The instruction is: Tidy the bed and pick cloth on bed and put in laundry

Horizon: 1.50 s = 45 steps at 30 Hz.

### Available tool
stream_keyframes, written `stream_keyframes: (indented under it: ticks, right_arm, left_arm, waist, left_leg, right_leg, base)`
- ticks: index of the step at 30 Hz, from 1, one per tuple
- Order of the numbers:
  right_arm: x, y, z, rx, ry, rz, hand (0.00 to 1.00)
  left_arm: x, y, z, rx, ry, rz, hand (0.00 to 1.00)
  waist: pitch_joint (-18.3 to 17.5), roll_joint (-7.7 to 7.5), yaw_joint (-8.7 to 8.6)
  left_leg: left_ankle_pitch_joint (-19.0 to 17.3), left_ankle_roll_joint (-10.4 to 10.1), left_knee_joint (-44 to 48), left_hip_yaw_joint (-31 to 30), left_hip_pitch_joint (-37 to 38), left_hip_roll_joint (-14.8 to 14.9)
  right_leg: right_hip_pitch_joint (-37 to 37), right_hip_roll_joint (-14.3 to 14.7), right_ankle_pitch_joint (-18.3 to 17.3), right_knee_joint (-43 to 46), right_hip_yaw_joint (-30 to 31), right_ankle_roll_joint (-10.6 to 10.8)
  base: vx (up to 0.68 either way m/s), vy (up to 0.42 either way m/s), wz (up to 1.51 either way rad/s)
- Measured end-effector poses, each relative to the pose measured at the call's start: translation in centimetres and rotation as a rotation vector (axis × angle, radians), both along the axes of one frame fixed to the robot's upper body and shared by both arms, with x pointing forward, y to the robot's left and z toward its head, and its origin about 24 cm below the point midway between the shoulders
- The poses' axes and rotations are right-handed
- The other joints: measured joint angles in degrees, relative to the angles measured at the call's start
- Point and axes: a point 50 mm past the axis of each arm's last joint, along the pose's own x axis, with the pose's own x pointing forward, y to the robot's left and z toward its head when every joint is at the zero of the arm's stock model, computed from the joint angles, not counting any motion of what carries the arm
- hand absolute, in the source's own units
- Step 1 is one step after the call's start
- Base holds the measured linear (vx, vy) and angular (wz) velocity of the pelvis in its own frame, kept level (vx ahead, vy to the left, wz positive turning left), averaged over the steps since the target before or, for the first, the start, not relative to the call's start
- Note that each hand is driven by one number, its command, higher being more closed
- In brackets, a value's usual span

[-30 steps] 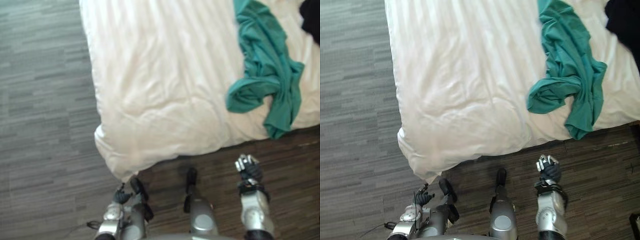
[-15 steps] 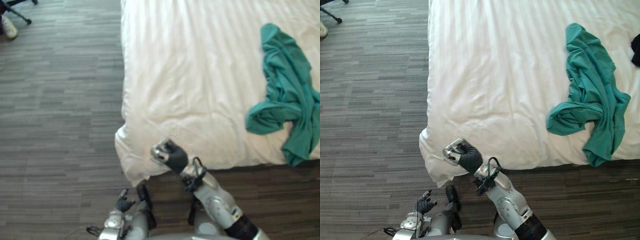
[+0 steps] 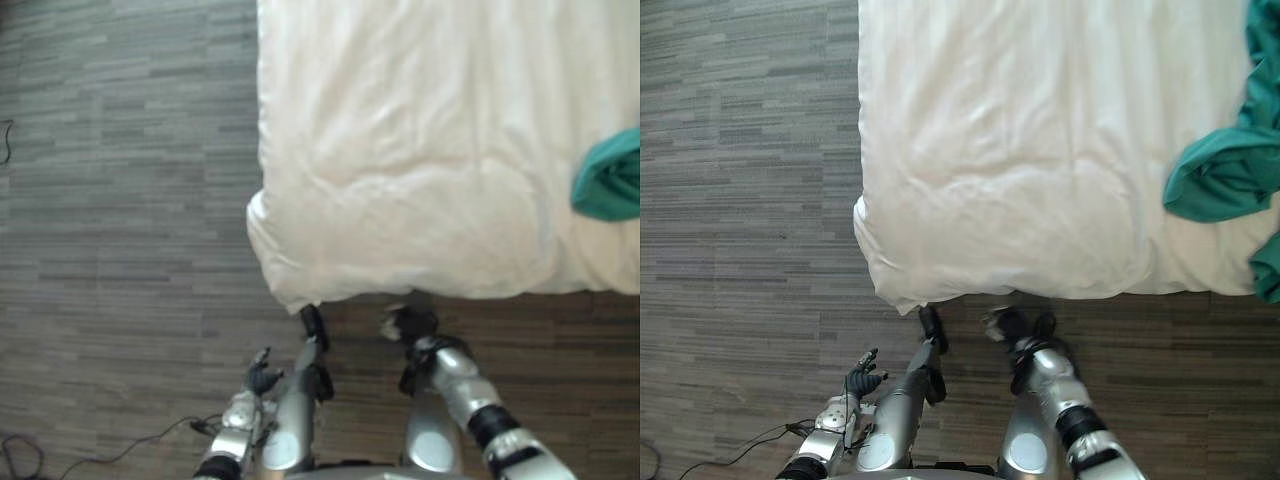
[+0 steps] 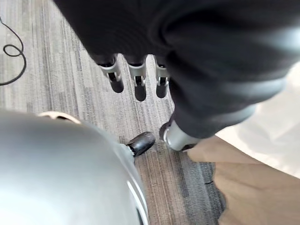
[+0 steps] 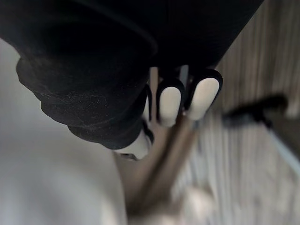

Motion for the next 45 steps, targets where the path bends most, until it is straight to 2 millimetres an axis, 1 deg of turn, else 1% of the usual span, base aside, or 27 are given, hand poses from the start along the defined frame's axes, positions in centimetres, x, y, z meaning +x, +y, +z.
stream_keyframes:
  ticks: [1, 2, 5, 8, 11, 12, 15, 16, 18, 21, 22, 25, 27, 29, 30, 32, 34, 35, 36, 37, 38, 39, 40, 41, 43, 44, 45]
  right_arm:
    - [0.4, -1.9, 0.3, -0.021, 0.006, -0.085, 1.00]
    - [0.6, -5.4, 0.6, -0.048, 0.040, -0.270, 1.00]
    - [-1.3, -10.1, 0.4, -0.004, 0.090, -0.551, 1.00]
    - [-3.9, -10.3, -1.5, 0.034, 0.142, -0.625, 1.00]
    - [-7.0, -8.4, -4.2, 0.080, 0.226, -0.625, 1.00]
    - [-8.7, -7.0, -5.6, 0.112, 0.276, -0.629, 0.00]
    - [-12.8, -4.1, -8.4, 0.140, 0.431, -0.606, 0.00]
    - [-14.2, -3.7, -9.0, 0.127, 0.474, -0.598, 0.00]
    - [-16.2, -3.8, -9.7, 0.059, 0.546, -0.561, 0.00]
    - [-17.5, -4.7, -10.0, -0.006, 0.590, -0.549, 0.00]
    - [-18.2, -4.8, -10.1, -0.009, 0.608, -0.567, 0.00]
    - [-19.2, -2.6, -10.9, -0.002, 0.663, -0.530, 0.00]
    - [-19.2, -2.0, -11.0, -0.007, 0.673, -0.524, 0.00]
    - [-19.3, -1.9, -11.0, -0.036, 0.686, -0.517, 0.00]
    - [-19.3, -2.0, -11.0, -0.047, 0.691, -0.519, 0.00]
    - [-20.1, -2.6, -11.0, -0.098, 0.720, -0.542, 0.00]
    - [-21.0, -2.8, -11.1, -0.131, 0.743, -0.544, 0.00]
    - [-20.7, -2.6, -11.0, -0.159, 0.729, -0.519, 0.00]
    - [-19.6, -2.9, -10.7, -0.177, 0.698, -0.506, 0.00]
    - [-19.0, -3.3, -10.5, -0.178, 0.685, -0.521, 0.00]
    - [-18.8, -3.3, -10.5, -0.170, 0.683, -0.535, 0.00]
    - [-19.6, -3.3, -10.7, -0.168, 0.704, -0.548, 0.00]
    - [-20.1, -3.3, -10.8, -0.164, 0.717, -0.558, 0.00]
    - [-20.1, -3.0, -10.8, -0.157, 0.716, -0.557, 0.00]
    - [-20.0, -3.0, -10.8, -0.160, 0.709, -0.559, 0.00]
    - [-19.9, -2.9, -10.8, -0.155, 0.709, -0.559, 0.00]
    - [-19.6, -2.8, -10.7, -0.155, 0.702, -0.558, 0.00]
  left_arm:
    - [0.4, -0.2, 0.2, -0.006, -0.008, -0.002, 0.00]
    - [1.1, -0.3, 0.5, -0.017, -0.028, 0.003, 0.00]
    - [2.8, -0.3, 1.5, -0.037, -0.081, 0.051, 0.00]
    - [3.5, -0.2, 2.2, -0.076, -0.122, 0.107, 0.00]
    - [4.2, -0.1, 3.1, -0.102, -0.171, 0.143, 0.00]
    - [4.2, 0.1, 3.1, -0.107, -0.166, 0.160, 0.00]
    - [3.0, 0.8, 2.3, -0.114, -0.127, 0.217, 0.00]
    - [2.2, 1.0, 1.9, -0.113, -0.107, 0.230, 0.00]
    - [0.0, 0.9, 0.3, -0.117, -0.017, 0.253, 0.00]
    - [-1.0, 0.2, -0.6, -0.127, 0.040, 0.243, 0.00]
    - [-1.2, 0.2, -0.9, -0.116, 0.059, 0.225, 0.00]
    - [-3.2, 1.2, -2.0, -0.065, 0.151, 0.197, 0.00]
    - [-4.0, 1.2, -2.6, -0.041, 0.203, 0.166, 0.00]
    - [-4.1, 1.0, -2.8, -0.014, 0.242, 0.129, 0.00]
    - [-4.2, 0.8, -2.9, -0.018, 0.252, 0.126, 0.00]
    - [-5.0, 0.6, -3.3, 0.000, 0.298, 0.106, 0.00]
    - [-6.2, 1.0, -3.8, 0.018, 0.351, 0.108, 0.00]
    - [-6.5, 1.2, -4.0, 0.040, 0.381, 0.090, 0.00]
    - [-6.8, 1.0, -4.1, 0.042, 0.390, 0.081, 0.00]
    - [-6.9, 0.8, -4.2, 0.031, 0.390, 0.091, 0.00]
    - [-7.1, 0.9, -4.2, 0.036, 0.399, 0.096, 0.00]
    - [-7.4, 1.0, -4.3, 0.041, 0.409, 0.091, 0.00]
    - [-7.5, 1.1, -4.3, 0.039, 0.411, 0.101, 0.00]
    - [-7.6, 1.7, -4.3, 0.050, 0.416, 0.116, 0.00]
    - [-8.0, 1.8, -4.4, 0.051, 0.435, 0.126, 0.00]
    - [-7.9, 1.7, -4.4, 0.049, 0.429, 0.115, 0.00]
    - [-7.3, 1.5, -4.2, 0.044, 0.405, 0.110, 0.00]
  waist:
    - [0.24, 0.41, 0.09]
    - [0.84, 1.27, 0.41]
    - [1.91, 2.32, 0.73]
    - [1.92, 2.29, -0.47]
    - [2.70, 0.95, -0.79]
    - [2.75, -0.05, -0.93]
    - [1.74, -3.31, -1.05]
    - [0.87, -4.19, -1.23]
    - [-2.73, -6.07, -0.97]
    - [-5.50, -6.10, -1.58]
    - [-7.24, -7.11, -2.68]
    - [-10.53, -10.06, -2.21]
    - [-11.74, -9.56, -2.42]
    - [-12.23, -7.87, -2.49]
    - [-12.22, -7.22, -2.50]
    - [-11.74, -5.08, -3.13]
    - [-11.98, -5.34, -3.14]
    - [-12.28, -6.57, -3.66]
    - [-13.62, -4.79, -2.01]
    - [-13.81, -4.54, -1.53]
    - [-14.35, -4.57, -2.35]
    - [-14.89, -4.21, -2.59]
    - [-15.35, -4.31, -2.34]
    - [-16.13, -5.86, -2.00]
    - [-16.21, -5.67, -2.02]
    - [-16.78, -4.71, -2.04]
    - [-16.78, -5.38, -1.99]
  left_leg:
    - [0.15, 0.07, 0.00, 0.19, -0.86, -0.03]
    - [0.54, 0.40, 0.00, 0.96, -2.34, 0.01]
    - [0.63, 0.47, 0.00, 2.00, -3.66, -0.01]
    - [0.59, 0.43, 0.01, 3.63, -3.53, 0.21]
    - [-0.22, -0.11, 0.37, 7.03, -0.72, 0.98]
    - [-2.01, -0.43, 1.95, 8.52, 0.98, 1.67]
    - [-9.72, -2.09, 13.16, 10.32, 4.13, 5.24]
    - [-13.00, -2.56, 18.89, 6.67, 3.97, 7.24]
    - [-19.18, -5.50, 25.20, -12.08, 5.12, 8.18]
    - [-23.81, -7.68, 22.35, -19.67, 10.90, 7.93]
    - [-24.78, -7.26, 19.87, -18.74, 14.09, 6.98]
    - [-24.61, -6.77, 15.85, -11.18, 21.46, 3.89]
    - [-24.48, -6.33, 15.07, -7.52, 22.92, 3.55]
    - [-24.06, -3.67, 14.91, -1.48, 24.07, 3.51]
    - [-23.96, -2.82, 14.30, 1.12, 24.60, 4.05]
    - [-23.93, -2.99, 12.81, 5.61, 29.43, 5.25]
    - [-24.18, -3.34, 13.46, 8.19, 31.99, 4.22]
    - [-25.23, -0.35, 12.84, 7.96, 31.78, 2.06]
    - [-24.09, 1.92, 8.84, 8.02, 30.38, -0.23]
    - [-23.66, 0.75, 8.56, 12.61, 30.91, 0.65]
    - [-23.32, 0.68, 9.25, 17.33, 31.11, 1.11]
    - [-23.05, 0.27, 9.40, 19.72, 32.12, 1.61]
    - [-23.03, 0.19, 9.83, 21.51, 32.28, 1.66]
    - [-23.14, 0.01, 12.24, 26.06, 31.98, 1.26]
    - [-23.31, 0.03, 12.92, 28.73, 31.55, 2.54]
    - [-23.35, 0.04, 11.39, 28.87, 31.38, 2.61]
    - [-22.78, 0.18, 10.92, 30.17, 30.71, 2.36]
  right_leg:
    - [-1.08, 0.00, 0.22, -0.02, 0.36, -0.06]
    - [-2.91, 0.09, 0.96, -0.37, 1.00, -0.13]
    - [-5.08, 0.19, 1.32, -0.60, 2.32, -0.07]
    - [-5.62, 0.33, 1.11, -0.30, 3.15, -0.07]
    - [-5.04, 1.03, 0.72, 0.53, 5.61, -0.61]
    - [-4.05, 1.40, -0.29, 1.38, 6.81, -0.62]
    - [0.05, 3.41, -2.42, 2.27, 10.46, -1.25]
    - [1.22, 4.70, -2.95, 2.58, 11.96, -1.54]
    - [2.80, 8.27, -3.01, 1.86, 17.32, -1.53]
    - [5.18, 10.10, -2.52, 1.20, 20.21, -0.69]
    - [6.34, 9.79, -2.04, 0.75, 21.16, 0.10]
    - [8.19, 7.79, 0.60, -1.60, 25.65, 1.43]
    - [8.25, 7.51, 4.43, -3.88, 22.88, -0.03]
    - [8.96, 8.88, 13.80, -10.26, 15.71, -5.01]
    - [9.14, 9.40, 14.21, -10.48, 12.72, -6.47]
    - [7.72, 9.25, -1.60, 7.99, 1.29, -11.18]
    - [8.74, 9.81, -1.83, 9.93, 0.13, -10.43]
    - [8.74, 11.11, 2.01, 5.92, 2.71, -9.67]
    - [9.11, 13.92, 4.99, 0.40, 5.65, -8.62]
    - [7.92, 13.26, -0.73, 6.00, 1.92, -12.08]
    - [7.33, 8.61, -12.38, 21.00, -7.81, -13.24]
    - [10.37, 5.84, -15.85, 24.95, -12.31, -13.06]
    - [12.13, 4.42, -16.70, 24.95, -14.05, -12.75]
    - [13.38, 5.15, -16.58, 21.03, -14.37, -9.92]
    - [15.38, 10.18, -14.14, 11.57, -11.78, -10.36]
    - [16.48, 13.94, -9.91, 4.31, -8.30, -11.05]
    - [17.63, 16.31, -6.58, -1.59, -5.25, -10.78]
  base:
    - [-0.02, -0.004, -0.16]
    - [-0.01, -0.008, -0.15]
    - [0.02, -0.022, -0.19]
    - [0.08, -0.029, -0.18]
    - [0.10, -0.023, -0.42]
    - [0.14, -0.058, -0.66]
    - [0.12, -0.110, -0.89]
    - [0.13, -0.158, -1.21]
    - [0.09, -0.076, -1.60]
    - [0.08, 0.079, -0.85]
    - [0.08, 0.151, -0.47]
    - [0.02, 0.169, -0.87]
    - [-0.03, 0.092, -1.07]
    - [-0.11, 0.076, -1.18]
    - [-0.16, 0.030, -1.01]
    - [-0.06, 0.005, -0.93]
    - [-0.07, 0.024, -1.11]
    - [-0.22, 0.041, -1.90]
    - [-0.27, 0.037, -2.13]
    - [-0.25, 0.015, -2.20]
    - [-0.17, -0.033, -1.69]
    - [-0.10, -0.040, -1.39]
    - [0.01, -0.100, -1.54]
    - [-0.03, -0.134, -1.60]
    - [-0.08, -0.154, -1.66]
    - [-0.15, -0.106, -1.66]
    - [-0.17, -0.088, -1.61]
